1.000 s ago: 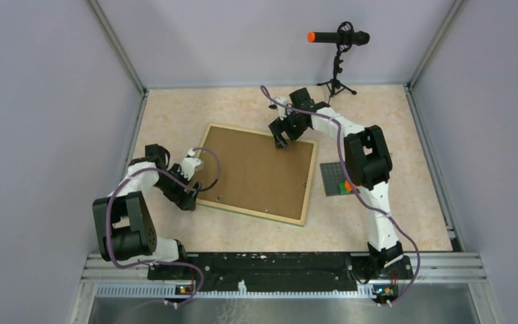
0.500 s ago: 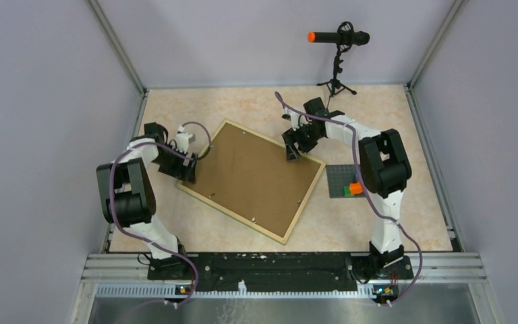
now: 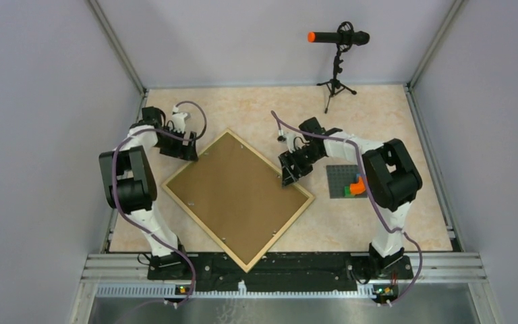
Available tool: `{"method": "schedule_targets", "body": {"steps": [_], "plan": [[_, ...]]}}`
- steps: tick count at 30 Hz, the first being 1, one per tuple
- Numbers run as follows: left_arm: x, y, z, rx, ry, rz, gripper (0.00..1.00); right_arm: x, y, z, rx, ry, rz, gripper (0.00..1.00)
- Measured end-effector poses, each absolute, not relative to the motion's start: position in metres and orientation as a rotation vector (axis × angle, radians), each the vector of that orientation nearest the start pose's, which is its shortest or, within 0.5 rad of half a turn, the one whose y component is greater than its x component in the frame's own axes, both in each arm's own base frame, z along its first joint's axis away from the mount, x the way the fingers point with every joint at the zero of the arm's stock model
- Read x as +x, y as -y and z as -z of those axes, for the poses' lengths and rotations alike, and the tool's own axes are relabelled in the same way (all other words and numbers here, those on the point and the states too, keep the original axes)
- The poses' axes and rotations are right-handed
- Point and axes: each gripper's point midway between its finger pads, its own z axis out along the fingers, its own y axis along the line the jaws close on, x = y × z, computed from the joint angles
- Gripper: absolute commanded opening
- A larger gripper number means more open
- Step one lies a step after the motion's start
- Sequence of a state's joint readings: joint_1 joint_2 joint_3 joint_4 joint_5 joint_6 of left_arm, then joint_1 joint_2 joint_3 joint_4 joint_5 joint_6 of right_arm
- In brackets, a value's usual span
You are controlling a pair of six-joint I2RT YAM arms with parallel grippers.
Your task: Take the photo out of the frame
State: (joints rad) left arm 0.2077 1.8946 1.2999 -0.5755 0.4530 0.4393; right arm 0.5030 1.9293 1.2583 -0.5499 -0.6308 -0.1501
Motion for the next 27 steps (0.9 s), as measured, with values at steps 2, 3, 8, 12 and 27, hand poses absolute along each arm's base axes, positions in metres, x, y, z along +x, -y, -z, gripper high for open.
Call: {"method": "schedule_targets", "body": {"steps": [2, 3, 8, 12, 27], "plan": [[0.396, -0.022, -0.053, 0.424, -2.558, 0.399, 0.99, 0.283, -0.265, -0.035, -1.002, -2.568, -0.977, 0.67], [0.393, -0.023, -0.062, 0.435, -2.549, 0.390, 0.99, 0.282, -0.264, -0.035, -0.992, -2.575, -0.979, 0.67], [0.365, -0.040, -0.121, 0.570, -2.454, 0.234, 0.96, 0.283, -0.262, -0.036, -0.962, -2.593, -0.982, 0.67], [0.323, -0.059, -0.121, 0.701, -2.474, 0.108, 0.94, 0.283, -0.262, -0.036, -0.957, -2.596, -0.983, 0.67], [0.226, -0.052, -0.022, 1.005, -2.754, 0.215, 0.89, 0.280, -0.258, -0.035, -0.958, -2.612, -0.988, 0.66]]}}
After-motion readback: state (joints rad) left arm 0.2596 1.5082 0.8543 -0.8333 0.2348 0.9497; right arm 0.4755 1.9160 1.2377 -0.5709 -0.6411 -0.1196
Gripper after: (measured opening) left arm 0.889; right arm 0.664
